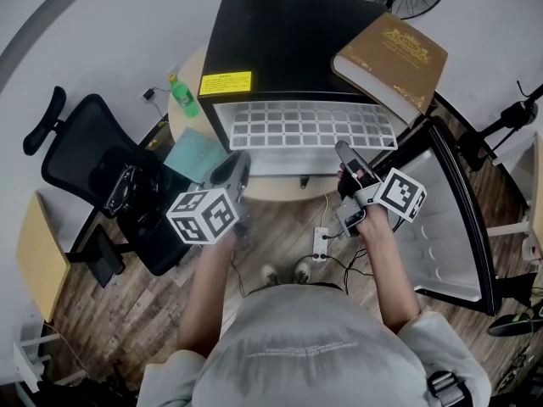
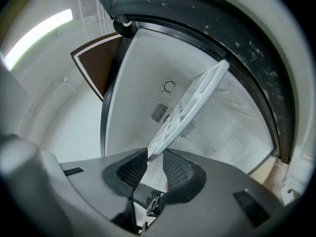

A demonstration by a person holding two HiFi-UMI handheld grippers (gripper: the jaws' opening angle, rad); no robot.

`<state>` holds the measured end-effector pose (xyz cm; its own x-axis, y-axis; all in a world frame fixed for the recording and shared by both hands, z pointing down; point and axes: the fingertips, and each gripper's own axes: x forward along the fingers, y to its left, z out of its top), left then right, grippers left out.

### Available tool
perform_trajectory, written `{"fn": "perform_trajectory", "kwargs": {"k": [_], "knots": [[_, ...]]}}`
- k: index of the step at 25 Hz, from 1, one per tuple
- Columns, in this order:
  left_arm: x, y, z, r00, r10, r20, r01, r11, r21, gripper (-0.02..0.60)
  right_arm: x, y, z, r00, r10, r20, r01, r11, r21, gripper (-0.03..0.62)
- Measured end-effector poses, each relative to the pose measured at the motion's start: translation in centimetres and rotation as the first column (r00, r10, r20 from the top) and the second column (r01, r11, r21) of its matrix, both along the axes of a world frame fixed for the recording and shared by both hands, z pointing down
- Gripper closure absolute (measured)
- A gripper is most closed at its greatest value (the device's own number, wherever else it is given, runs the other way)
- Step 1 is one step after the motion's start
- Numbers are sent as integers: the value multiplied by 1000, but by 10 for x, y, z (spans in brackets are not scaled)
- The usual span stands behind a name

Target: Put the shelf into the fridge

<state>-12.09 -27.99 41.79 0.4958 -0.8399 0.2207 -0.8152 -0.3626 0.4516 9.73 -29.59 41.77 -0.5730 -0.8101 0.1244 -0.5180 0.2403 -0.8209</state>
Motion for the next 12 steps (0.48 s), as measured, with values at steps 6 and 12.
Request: {"fn": "perform_trajectory", "kwargs": {"k": [6, 12], "knots": [[1, -11, 1, 1000, -14, -5, 14, 1000, -4, 546, -1, -17, -1, 999, 33, 35, -34, 999, 18, 485], [1, -24, 2, 999, -37, -33, 36, 999, -23, 545, -2, -35, -1, 998, 49, 46, -50, 998, 24, 487]]}}
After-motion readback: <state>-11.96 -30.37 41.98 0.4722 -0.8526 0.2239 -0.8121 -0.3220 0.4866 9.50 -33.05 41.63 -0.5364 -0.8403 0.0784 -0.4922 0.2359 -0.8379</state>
